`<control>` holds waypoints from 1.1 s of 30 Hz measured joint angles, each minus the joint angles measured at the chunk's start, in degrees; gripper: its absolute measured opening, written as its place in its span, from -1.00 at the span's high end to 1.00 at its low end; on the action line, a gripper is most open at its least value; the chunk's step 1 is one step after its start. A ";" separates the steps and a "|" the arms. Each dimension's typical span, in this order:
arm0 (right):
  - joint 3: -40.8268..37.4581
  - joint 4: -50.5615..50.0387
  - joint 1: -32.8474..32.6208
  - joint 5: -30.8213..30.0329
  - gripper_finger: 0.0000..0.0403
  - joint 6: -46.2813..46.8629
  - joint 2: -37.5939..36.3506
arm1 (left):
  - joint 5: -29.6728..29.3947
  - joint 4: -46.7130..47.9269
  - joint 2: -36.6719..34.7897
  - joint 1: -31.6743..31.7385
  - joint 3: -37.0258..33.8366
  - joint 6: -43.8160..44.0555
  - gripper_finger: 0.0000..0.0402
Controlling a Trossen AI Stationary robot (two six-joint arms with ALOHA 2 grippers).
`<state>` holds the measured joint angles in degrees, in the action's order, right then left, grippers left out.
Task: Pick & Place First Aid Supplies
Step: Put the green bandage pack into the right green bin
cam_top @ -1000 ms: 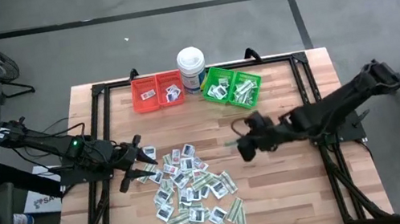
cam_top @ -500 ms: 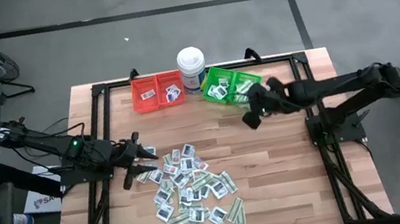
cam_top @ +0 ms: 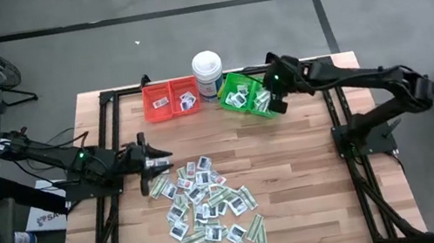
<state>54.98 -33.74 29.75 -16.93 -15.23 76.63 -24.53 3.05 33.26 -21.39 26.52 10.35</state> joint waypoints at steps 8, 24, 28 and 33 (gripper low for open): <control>0.00 5.60 6.58 4.02 1.00 -8.74 6.77 | -6.82 -0.02 0.00 0.00 0.00 0.69 0.19; 0.00 3.13 8.79 16.71 0.93 -13.77 9.45 | -9.56 0.05 0.00 0.00 0.00 1.93 0.19; 0.00 2.11 9.45 19.20 0.68 -11.81 9.47 | -9.56 0.05 0.00 0.00 0.00 1.93 0.19; 0.00 0.88 10.06 24.59 0.28 -5.96 9.47 | -9.27 0.05 0.00 0.00 0.00 1.94 0.19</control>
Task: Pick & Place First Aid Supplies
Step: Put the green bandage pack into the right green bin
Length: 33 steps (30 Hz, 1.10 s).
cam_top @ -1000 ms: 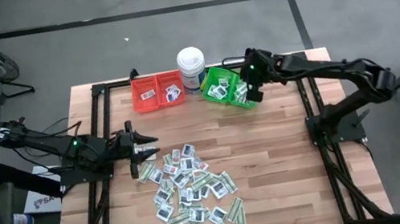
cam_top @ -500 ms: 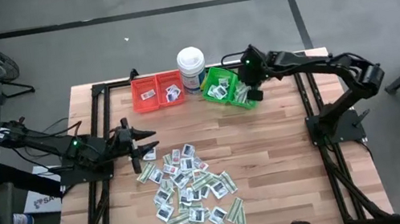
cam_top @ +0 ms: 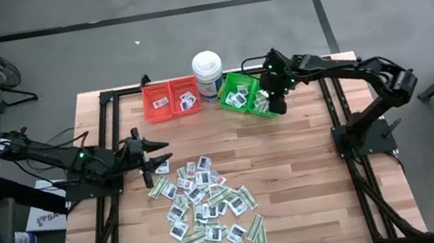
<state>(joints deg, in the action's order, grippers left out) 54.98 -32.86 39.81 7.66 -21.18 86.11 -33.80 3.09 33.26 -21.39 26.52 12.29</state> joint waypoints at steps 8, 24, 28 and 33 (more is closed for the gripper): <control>0.00 -3.22 -0.02 1.16 -0.08 6.96 -3.20 | 2.13 0.02 0.00 0.00 0.00 0.01 0.19; 0.02 -7.85 -14.72 9.48 0.01 30.78 -15.41 | 11.53 2.58 0.00 -0.02 0.00 -0.41 0.19; 0.02 -7.63 -23.30 6.18 0.01 42.16 -15.15 | 15.69 3.17 0.00 -0.02 0.00 -0.46 0.19; 0.02 -6.35 -34.66 -2.96 0.02 56.78 -14.02 | 19.86 3.15 0.00 -0.02 0.00 -1.49 0.19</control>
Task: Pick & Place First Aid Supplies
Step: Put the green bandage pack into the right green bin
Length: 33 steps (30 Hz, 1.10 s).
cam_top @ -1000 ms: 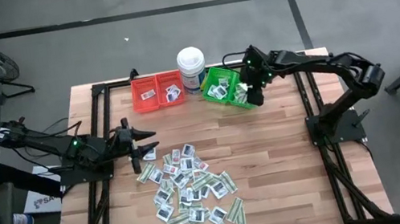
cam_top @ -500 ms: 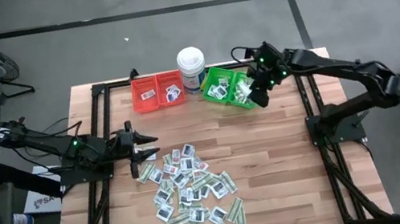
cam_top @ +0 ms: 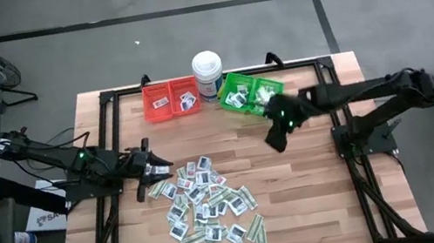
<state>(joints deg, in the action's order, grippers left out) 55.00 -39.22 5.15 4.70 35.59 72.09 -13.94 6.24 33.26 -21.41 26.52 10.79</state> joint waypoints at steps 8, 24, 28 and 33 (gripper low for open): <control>0.00 1.94 -14.68 -10.56 0.03 21.31 4.40 | 5.32 2.00 0.00 -0.02 0.00 -0.25 0.19; 0.00 14.78 -26.60 -15.43 0.16 38.11 19.03 | 10.50 2.90 0.32 -0.02 0.00 -0.08 0.19; 0.00 18.65 -26.71 -13.56 0.19 41.07 22.48 | 10.50 2.86 1.40 -0.02 0.00 -0.43 0.19; 0.00 23.03 -26.34 -13.18 0.20 41.00 25.55 | 10.53 2.84 3.82 -0.02 -0.02 1.39 0.19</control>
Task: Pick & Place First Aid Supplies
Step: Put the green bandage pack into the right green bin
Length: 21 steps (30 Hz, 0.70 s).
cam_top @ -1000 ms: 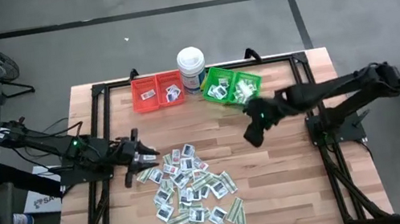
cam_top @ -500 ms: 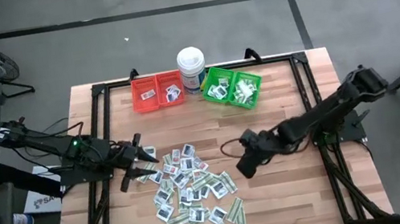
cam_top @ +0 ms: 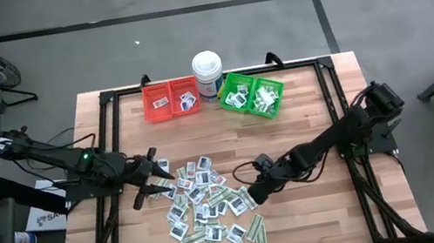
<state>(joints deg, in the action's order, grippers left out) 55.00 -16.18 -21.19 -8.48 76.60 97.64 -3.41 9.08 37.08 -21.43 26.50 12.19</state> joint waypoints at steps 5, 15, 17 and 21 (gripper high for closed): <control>0.00 3.67 0.30 -0.22 0.14 -0.51 2.02 | -0.12 -0.95 2.75 0.02 0.00 1.01 0.19; 0.00 8.60 0.16 1.26 -0.03 -2.60 6.43 | -0.62 -6.76 8.62 0.00 0.02 1.61 0.19; 0.00 9.22 0.53 1.26 -0.03 -3.47 6.69 | -0.62 -7.28 9.71 0.00 0.02 1.77 0.19; 0.00 12.08 1.41 1.41 -0.04 -5.12 7.01 | -0.68 -9.13 11.35 0.00 0.02 1.81 0.19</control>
<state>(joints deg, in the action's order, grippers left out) 55.00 -4.10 -19.78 -7.07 71.48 104.66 -4.09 -0.06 48.43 -21.43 26.52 14.00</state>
